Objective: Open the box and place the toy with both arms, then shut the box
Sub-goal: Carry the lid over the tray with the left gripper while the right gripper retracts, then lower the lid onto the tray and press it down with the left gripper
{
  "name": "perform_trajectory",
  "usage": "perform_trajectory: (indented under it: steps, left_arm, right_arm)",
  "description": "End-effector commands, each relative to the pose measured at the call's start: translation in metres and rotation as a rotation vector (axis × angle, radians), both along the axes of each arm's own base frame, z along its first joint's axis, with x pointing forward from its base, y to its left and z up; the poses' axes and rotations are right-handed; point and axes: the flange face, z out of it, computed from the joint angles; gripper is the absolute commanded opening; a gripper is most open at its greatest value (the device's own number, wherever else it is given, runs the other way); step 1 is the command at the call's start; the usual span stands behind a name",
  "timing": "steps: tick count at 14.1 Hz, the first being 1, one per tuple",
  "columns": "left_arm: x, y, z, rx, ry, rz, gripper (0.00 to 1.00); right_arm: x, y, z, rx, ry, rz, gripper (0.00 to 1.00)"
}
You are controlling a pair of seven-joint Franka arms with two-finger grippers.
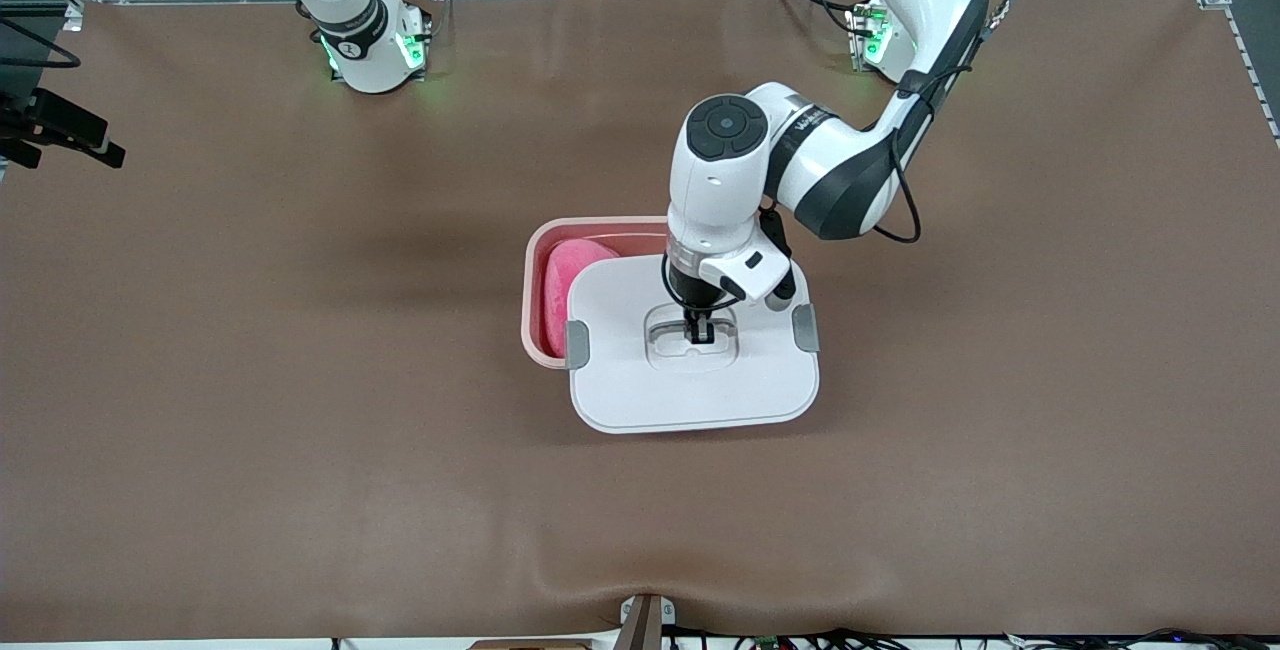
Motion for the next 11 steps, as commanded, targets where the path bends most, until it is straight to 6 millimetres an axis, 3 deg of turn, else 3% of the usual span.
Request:
perform_trajectory:
  steps: [1,7,11]
  left_arm:
    - [-0.017,-0.022,0.007,-0.012,-0.037,-0.012,0.0]
    - [-0.036,-0.048,0.01,-0.047,-0.059,-0.03,0.0]
    - [-0.042,-0.055,0.009,-0.056,-0.07,-0.006,0.0]
  right_arm:
    - [0.003,0.002,0.003,0.007,0.005,-0.003,1.0]
    - [0.001,0.0,0.012,-0.003,-0.014,0.011,1.0]
    - [0.0,0.005,0.006,-0.019,0.013,0.041,1.0]
